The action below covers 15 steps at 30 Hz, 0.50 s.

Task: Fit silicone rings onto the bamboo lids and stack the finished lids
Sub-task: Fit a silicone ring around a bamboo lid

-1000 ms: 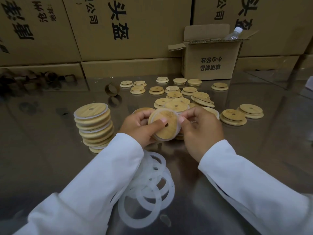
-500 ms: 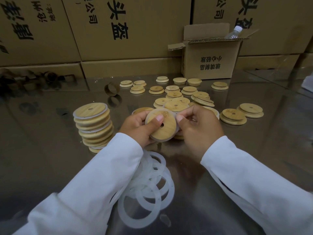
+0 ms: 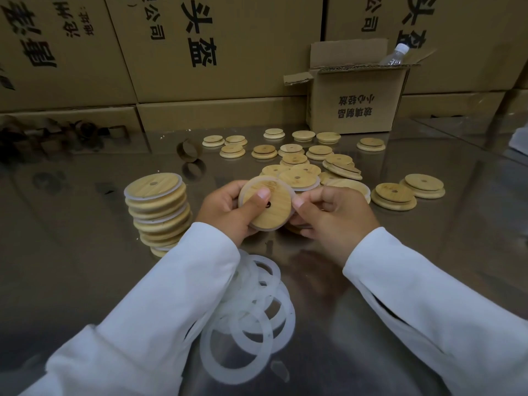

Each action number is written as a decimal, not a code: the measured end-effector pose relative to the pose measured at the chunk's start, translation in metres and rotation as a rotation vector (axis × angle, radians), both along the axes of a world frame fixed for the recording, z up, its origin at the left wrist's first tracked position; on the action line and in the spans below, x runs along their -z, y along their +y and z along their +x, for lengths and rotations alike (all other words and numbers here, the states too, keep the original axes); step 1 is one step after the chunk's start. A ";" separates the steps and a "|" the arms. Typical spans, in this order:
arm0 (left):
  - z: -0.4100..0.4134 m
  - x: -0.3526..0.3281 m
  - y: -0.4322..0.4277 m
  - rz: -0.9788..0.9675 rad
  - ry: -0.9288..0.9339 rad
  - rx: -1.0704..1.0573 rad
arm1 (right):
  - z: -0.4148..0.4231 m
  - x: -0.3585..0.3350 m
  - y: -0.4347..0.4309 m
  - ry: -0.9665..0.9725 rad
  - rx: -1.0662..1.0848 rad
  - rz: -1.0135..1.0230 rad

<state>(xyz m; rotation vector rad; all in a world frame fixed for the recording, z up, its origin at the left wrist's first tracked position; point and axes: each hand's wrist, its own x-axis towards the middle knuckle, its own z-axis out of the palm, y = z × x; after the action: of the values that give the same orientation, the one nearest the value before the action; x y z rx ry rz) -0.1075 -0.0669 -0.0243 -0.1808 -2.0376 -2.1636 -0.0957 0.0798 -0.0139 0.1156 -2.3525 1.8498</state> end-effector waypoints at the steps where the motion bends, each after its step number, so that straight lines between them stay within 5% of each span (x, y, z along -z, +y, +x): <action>1: 0.000 0.000 0.000 -0.010 0.004 0.002 | 0.000 0.000 0.000 0.006 0.019 0.020; 15: 0.001 -0.004 -0.001 0.014 0.010 0.049 | 0.004 -0.007 -0.001 -0.053 0.034 -0.077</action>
<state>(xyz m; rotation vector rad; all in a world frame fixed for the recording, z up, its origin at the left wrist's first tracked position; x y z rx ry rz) -0.1067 -0.0680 -0.0206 -0.2419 -2.0326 -2.2009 -0.0921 0.0792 -0.0066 0.0186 -2.2983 1.9483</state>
